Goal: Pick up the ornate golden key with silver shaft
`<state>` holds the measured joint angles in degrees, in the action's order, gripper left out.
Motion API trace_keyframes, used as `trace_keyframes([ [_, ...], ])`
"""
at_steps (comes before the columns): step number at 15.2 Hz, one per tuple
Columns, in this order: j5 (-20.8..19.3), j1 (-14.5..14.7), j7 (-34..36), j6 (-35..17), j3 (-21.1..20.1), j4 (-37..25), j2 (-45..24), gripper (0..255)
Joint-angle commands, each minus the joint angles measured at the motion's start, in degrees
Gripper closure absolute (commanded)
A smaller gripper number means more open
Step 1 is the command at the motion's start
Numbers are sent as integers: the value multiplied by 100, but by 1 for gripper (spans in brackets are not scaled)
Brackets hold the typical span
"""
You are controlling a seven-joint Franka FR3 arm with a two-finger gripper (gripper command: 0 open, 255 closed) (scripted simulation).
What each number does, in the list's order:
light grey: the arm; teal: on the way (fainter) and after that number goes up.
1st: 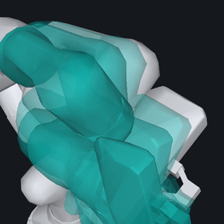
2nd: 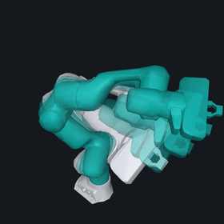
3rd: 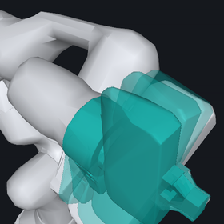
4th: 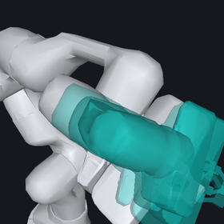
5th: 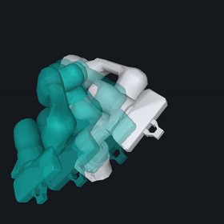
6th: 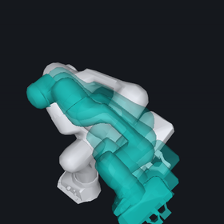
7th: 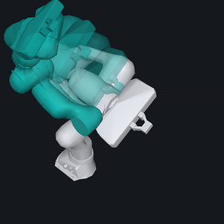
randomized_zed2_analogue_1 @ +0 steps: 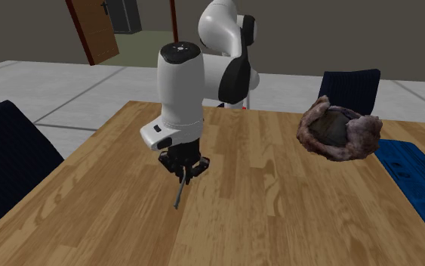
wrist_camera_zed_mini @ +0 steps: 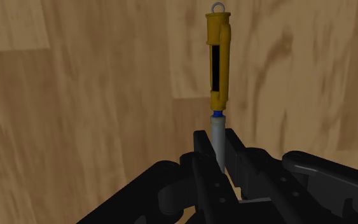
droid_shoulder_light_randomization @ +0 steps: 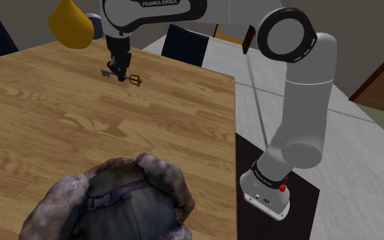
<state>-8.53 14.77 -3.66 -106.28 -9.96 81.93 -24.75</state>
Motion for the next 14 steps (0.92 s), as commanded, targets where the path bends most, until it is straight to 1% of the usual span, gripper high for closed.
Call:
trace_keyframes([
  [1, 5, 9, -10, 150, -4, -147, 3, 255],
  [12, 18, 58, -81, 1012, -14, -1047, -31, 255],
  [14, 18, 59, -82, 1025, -14, -1062, -33, 255],
])
